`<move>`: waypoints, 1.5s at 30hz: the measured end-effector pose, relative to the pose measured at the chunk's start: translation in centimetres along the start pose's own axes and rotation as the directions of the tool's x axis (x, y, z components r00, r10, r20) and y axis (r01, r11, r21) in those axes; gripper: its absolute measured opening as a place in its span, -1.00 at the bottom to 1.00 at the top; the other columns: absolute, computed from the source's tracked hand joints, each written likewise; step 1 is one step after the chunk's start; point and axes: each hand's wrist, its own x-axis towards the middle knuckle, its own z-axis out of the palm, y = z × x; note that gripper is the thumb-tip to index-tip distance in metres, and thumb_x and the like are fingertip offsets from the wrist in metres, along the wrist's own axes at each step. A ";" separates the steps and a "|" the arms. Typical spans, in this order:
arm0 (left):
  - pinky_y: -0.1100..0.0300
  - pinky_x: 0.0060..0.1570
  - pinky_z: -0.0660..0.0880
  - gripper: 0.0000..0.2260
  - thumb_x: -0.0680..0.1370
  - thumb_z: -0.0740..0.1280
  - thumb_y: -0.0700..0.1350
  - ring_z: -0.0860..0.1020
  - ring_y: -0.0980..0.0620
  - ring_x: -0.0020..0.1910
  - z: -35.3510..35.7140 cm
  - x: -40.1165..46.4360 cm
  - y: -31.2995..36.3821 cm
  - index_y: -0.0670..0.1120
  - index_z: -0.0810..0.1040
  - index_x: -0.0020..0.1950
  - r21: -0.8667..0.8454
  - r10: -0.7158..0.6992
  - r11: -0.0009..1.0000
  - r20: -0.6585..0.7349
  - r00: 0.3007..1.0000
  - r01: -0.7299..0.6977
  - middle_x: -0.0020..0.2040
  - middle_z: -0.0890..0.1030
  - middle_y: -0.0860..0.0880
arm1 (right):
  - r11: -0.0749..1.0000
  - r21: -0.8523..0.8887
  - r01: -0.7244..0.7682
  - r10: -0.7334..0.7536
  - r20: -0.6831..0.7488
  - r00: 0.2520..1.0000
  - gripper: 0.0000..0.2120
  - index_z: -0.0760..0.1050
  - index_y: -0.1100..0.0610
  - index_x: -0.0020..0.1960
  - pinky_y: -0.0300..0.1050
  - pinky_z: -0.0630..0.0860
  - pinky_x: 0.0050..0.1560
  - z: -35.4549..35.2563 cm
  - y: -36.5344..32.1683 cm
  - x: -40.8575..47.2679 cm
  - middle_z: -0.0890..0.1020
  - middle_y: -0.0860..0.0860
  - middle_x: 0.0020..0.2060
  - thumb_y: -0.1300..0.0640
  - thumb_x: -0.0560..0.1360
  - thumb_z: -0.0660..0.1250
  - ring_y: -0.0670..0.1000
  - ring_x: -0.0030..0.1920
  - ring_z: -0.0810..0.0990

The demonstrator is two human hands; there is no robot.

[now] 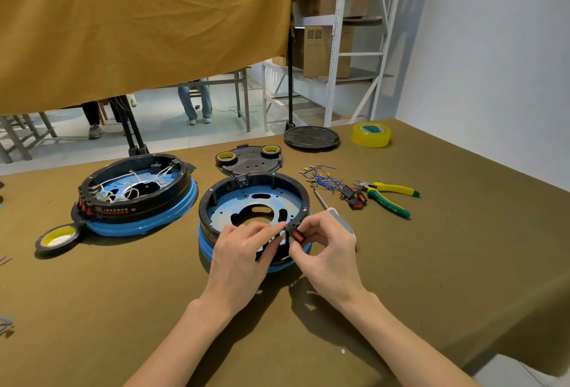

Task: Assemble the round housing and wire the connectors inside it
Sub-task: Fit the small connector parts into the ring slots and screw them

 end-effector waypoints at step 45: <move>0.11 -0.21 0.52 -0.67 0.64 0.14 0.25 0.57 0.12 -0.18 0.6 7.3 -0.1 0.13 0.60 -0.06 0.008 -0.174 0.978 0.570 0.803 0.207 -0.20 0.62 0.07 | 0.941 -0.299 -0.160 0.174 0.021 0.985 -0.84 0.68 0.05 0.10 -0.39 0.53 -0.02 -0.5 -0.1 0.4 0.68 -0.12 -0.10 0.14 0.53 0.48 -0.19 -0.05 0.61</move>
